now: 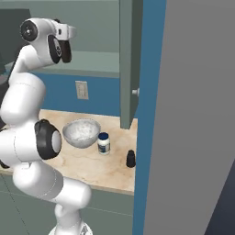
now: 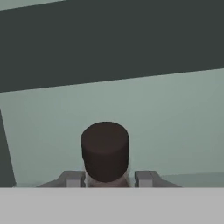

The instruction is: There are various items on the counter. Only move the condiments/shakers into the cabinet.

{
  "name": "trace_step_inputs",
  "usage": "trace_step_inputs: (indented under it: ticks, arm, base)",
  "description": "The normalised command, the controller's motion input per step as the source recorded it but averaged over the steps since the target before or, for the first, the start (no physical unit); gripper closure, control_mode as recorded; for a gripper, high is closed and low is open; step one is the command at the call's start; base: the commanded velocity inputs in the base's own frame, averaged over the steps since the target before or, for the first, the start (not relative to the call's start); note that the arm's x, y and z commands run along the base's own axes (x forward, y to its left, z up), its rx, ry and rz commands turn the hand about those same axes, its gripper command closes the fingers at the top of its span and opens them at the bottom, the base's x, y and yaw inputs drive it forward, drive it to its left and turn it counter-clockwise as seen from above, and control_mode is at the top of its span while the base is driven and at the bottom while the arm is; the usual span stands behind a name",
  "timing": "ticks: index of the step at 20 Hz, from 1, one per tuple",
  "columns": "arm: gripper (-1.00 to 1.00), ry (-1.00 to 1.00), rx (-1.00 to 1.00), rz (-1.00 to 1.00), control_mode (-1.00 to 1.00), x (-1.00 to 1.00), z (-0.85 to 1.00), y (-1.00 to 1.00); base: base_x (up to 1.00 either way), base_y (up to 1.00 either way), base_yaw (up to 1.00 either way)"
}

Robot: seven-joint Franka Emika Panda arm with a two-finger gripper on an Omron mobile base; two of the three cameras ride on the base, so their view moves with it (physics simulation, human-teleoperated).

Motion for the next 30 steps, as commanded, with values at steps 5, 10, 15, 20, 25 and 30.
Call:
trace_step_inputs:
  ticks: [5, 10, 15, 20, 25, 30]
  arm:
    - [1.0, 0.01, -0.01, 0.0, -1.0, 0.15, -0.43, 0.04]
    - [-1.0, 0.0, 0.0, 0.0, -1.0, 0.02, -0.06, 0.0]
    - [-1.0, 0.0, 0.0, 0.0, -1.0, 0.22, 0.0, 0.0]
    - [-1.0, 0.0, 0.0, 0.0, -1.0, 0.13, 0.0, 0.0]
    - [-1.0, 0.0, 0.0, 0.0, -1.0, -0.47, -0.03, 0.0]
    - [-1.0, 0.01, 0.0, 0.0, -1.0, -1.0, -0.24, 0.0]
  base:
    - [0.0, 0.0, 0.0]
    - [0.0, 0.0, 0.0]
    - [0.0, 0.0, 0.0]
    - [0.0, 0.0, 0.0]
    - [0.0, 0.0, 0.0]
    - [0.0, 0.0, 0.0]
